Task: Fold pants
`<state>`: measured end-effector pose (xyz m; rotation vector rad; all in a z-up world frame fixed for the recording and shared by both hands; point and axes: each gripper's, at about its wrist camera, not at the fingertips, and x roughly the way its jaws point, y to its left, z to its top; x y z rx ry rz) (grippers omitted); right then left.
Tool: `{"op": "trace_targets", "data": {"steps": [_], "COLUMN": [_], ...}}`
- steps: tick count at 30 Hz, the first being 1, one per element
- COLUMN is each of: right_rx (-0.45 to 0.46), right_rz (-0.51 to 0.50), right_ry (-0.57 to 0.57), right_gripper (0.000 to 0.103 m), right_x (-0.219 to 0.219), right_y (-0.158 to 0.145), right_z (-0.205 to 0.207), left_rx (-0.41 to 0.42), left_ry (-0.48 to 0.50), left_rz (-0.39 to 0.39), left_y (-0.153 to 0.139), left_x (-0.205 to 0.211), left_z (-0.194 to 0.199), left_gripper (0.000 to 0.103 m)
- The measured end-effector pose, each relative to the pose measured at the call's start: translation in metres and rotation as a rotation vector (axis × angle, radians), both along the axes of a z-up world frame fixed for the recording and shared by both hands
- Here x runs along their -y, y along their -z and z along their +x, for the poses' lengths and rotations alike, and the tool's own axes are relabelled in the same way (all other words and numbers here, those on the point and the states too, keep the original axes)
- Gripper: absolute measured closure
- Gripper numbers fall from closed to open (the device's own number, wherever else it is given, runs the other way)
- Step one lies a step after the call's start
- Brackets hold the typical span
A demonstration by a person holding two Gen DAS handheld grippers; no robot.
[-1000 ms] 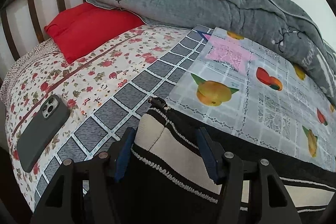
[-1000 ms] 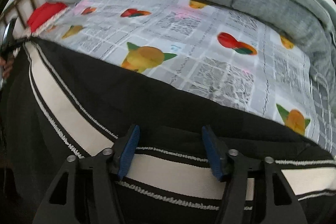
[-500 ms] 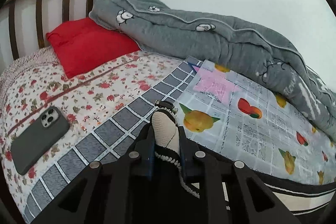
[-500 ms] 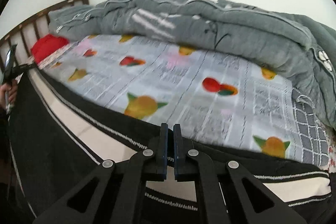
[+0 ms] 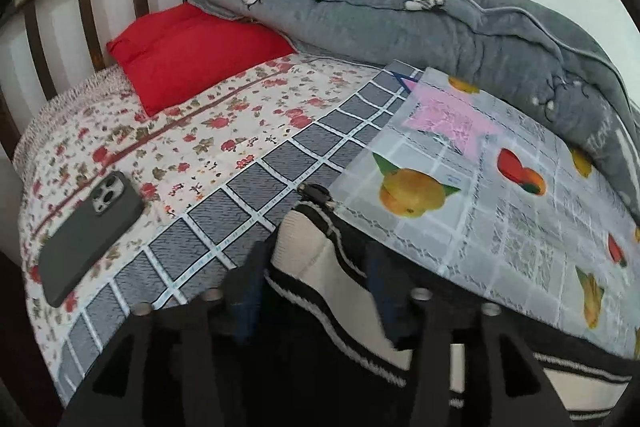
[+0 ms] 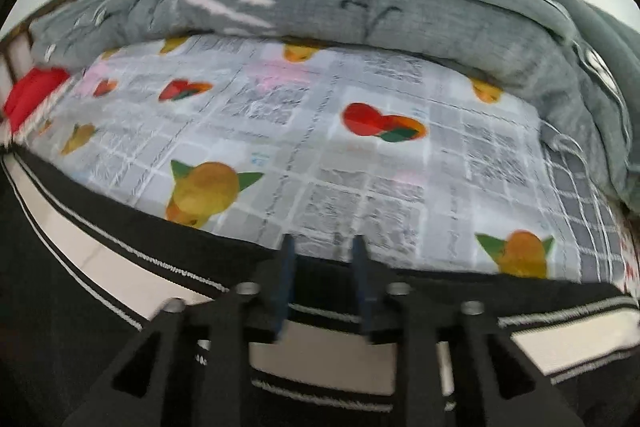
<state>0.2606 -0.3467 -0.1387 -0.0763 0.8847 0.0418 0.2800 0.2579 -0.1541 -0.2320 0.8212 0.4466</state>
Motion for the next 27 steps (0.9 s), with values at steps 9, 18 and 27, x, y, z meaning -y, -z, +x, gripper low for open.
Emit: {"op": "trace_targets", "data": {"steps": [9,18,27], "right_rx": [0.123,0.022,0.037], "right_rz": [-0.105,-0.058,-0.11], "right_ry": [0.264,0.371,0.369], "right_gripper": [0.038,0.06,0.052], "right_x": [0.112,0.165,0.141], "right_y": [-0.04,-0.002,-0.011], "right_z": [-0.07,-0.063,-0.085], "left_rx": [0.032,0.033,0.017], "left_ry": [0.072,0.104,0.049], "left_rz": [0.002,-0.039,-0.031], "left_y": [-0.02,-0.029,-0.024], "left_x": [0.027,0.06,0.027], "left_z": [-0.02,-0.035,-0.068], "left_gripper": [0.043,0.043,0.043]}}
